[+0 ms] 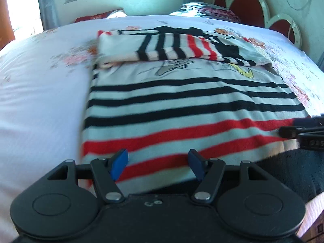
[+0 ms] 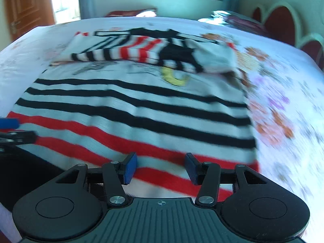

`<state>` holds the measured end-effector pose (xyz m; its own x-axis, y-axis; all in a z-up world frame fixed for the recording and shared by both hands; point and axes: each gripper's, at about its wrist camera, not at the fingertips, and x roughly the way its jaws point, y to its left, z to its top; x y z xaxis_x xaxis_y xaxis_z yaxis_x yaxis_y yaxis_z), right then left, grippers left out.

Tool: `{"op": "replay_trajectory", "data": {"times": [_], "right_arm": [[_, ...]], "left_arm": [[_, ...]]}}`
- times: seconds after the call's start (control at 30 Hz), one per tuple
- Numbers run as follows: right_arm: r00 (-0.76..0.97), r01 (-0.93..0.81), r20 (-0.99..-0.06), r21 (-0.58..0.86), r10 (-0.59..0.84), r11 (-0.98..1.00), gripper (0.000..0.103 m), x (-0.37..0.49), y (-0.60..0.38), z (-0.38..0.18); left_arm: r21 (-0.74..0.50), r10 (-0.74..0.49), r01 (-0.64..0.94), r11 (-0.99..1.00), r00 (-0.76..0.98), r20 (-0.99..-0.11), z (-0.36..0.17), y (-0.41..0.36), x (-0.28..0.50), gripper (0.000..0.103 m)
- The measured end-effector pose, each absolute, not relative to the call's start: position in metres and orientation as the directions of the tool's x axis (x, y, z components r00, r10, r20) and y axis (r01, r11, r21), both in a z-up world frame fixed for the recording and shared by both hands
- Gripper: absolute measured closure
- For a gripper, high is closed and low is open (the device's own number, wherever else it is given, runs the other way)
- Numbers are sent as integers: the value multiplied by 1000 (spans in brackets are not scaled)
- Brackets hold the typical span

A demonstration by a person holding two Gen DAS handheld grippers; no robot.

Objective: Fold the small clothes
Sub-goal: 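Move both grippers to the black ribbed hem of the sweater, then grasp the black hem with both grippers and lift it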

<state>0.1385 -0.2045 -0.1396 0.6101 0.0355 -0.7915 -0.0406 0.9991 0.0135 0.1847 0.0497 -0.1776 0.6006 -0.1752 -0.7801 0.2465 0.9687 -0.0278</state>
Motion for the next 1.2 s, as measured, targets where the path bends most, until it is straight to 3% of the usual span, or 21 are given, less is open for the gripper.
{"op": "replay_trajectory", "data": {"times": [0.27, 0.33, 0.57, 0.93, 0.97, 1.0, 1.03, 1.07, 1.2], "right_arm": [[636, 77, -771, 28, -27, 997, 52, 92, -234, -122], [628, 106, -776, 19, -52, 994, 52, 83, -240, -122], [597, 178, -800, 69, -52, 982, 52, 55, -259, -127], [599, 196, -801, 151, 4, 969, 54, 32, -254, -131], [597, 196, -802, 154, 6, 968, 59, 31, -253, -131], [595, 193, -804, 163, 17, 968, 72, 31, -253, -130], [593, 192, -805, 176, 29, 965, 80, 31, -254, -130], [591, 189, -806, 178, 33, 966, 84, 32, -253, -129], [581, 178, -812, 199, 60, 964, 92, 34, -253, -129]], "left_arm": [[-67, -159, 169, 983, 625, -765, -161, 79, 156, 40], [-110, -181, 153, 982, 608, -773, -161, 89, 150, 45], [-192, -232, 130, 973, 560, -796, -171, 104, 132, 45], [-236, -281, 154, 960, 546, -789, -179, 99, 124, 38], [-237, -282, 152, 959, 544, -791, -179, 98, 124, 40], [-247, -290, 152, 957, 539, -791, -179, 98, 124, 43], [-262, -304, 155, 953, 530, -792, -178, 97, 125, 53], [-273, -315, 158, 949, 522, -793, -178, 98, 126, 62], [-323, -358, 158, 933, 494, -792, -178, 101, 130, 79]]}}
